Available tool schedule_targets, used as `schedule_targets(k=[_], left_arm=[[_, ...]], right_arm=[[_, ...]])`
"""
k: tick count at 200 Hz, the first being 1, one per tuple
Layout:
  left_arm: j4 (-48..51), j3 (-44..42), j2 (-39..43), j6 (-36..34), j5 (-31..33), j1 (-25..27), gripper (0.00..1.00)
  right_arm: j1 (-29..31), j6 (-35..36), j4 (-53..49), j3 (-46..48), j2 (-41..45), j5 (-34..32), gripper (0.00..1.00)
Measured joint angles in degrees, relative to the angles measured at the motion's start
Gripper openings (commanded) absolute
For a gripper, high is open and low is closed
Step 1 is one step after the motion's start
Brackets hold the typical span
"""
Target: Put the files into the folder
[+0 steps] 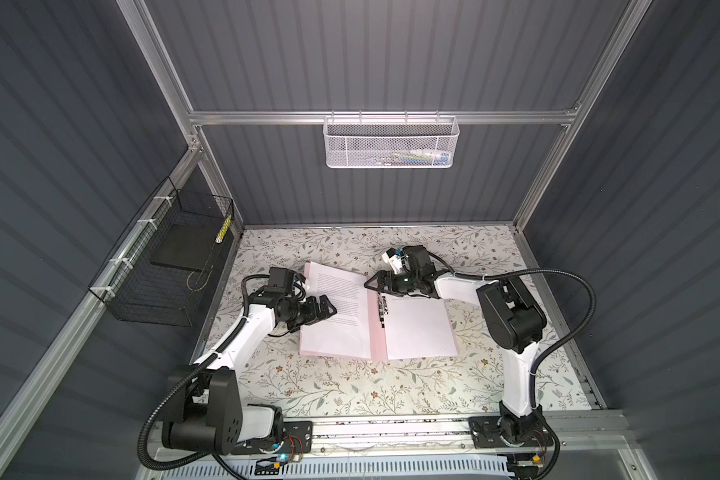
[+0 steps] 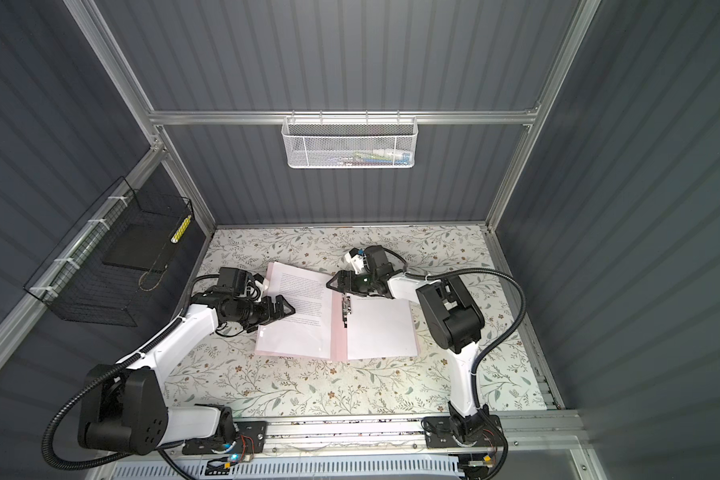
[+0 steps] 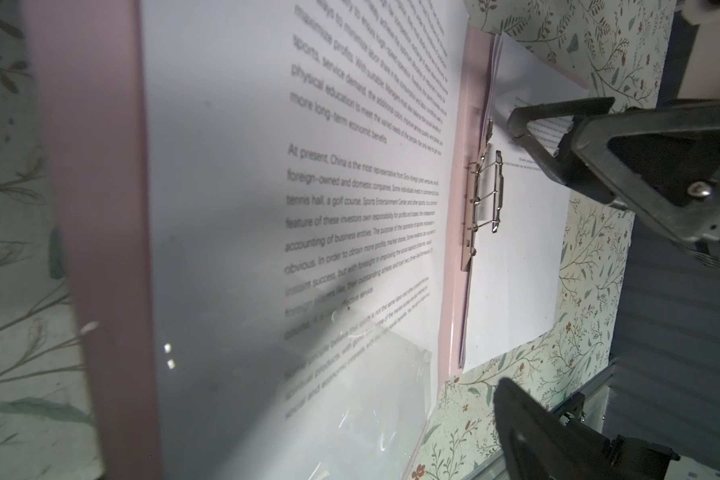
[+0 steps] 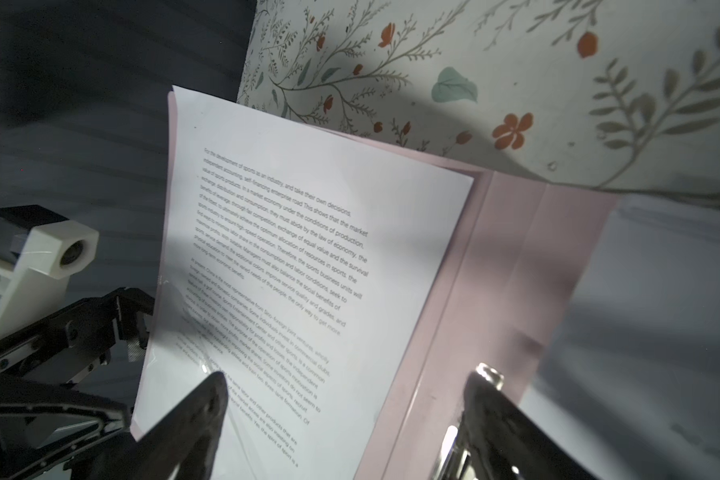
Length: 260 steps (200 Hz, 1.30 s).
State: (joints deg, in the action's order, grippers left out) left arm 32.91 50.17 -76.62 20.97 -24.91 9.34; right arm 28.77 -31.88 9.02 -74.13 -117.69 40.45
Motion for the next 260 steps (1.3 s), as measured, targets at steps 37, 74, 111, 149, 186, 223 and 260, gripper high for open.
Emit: schedule_targets(k=[37,74,111,149,186,223,260], left_arm=[[-0.02,0.00,0.02,0.00,0.00,0.00,1.00],[-0.04,-0.04,0.00,0.00,0.00,0.00,1.00],[-0.22,-0.04,0.02,0.00,-0.09,0.00,1.00],[-0.48,-0.09,0.02,0.00,-0.22,0.00,1.00],[-0.81,-0.09,0.00,0.00,-0.22,0.00,1.00],[-0.85,-0.09,0.00,0.00,-0.33,0.00,1.00],[-0.85,-0.11,0.00,0.00,-0.44,0.00,1.00]], right_arm=[[-0.26,0.24,-0.44,-1.70,0.92,-0.74,0.87],[-0.63,0.39,-1.11,-3.23,-1.97,-0.96,0.87],[-0.66,0.44,-2.21,-4.24,-5.16,-1.11,0.87],[-0.66,0.44,-2.84,-5.84,-7.34,-1.27,0.87],[-0.66,0.35,-2.82,-5.95,-7.65,-0.85,0.86],[-0.66,-0.70,-1.62,-5.95,-7.65,1.40,0.86],[-0.66,-2.43,0.81,-5.77,-7.65,4.52,0.85]])
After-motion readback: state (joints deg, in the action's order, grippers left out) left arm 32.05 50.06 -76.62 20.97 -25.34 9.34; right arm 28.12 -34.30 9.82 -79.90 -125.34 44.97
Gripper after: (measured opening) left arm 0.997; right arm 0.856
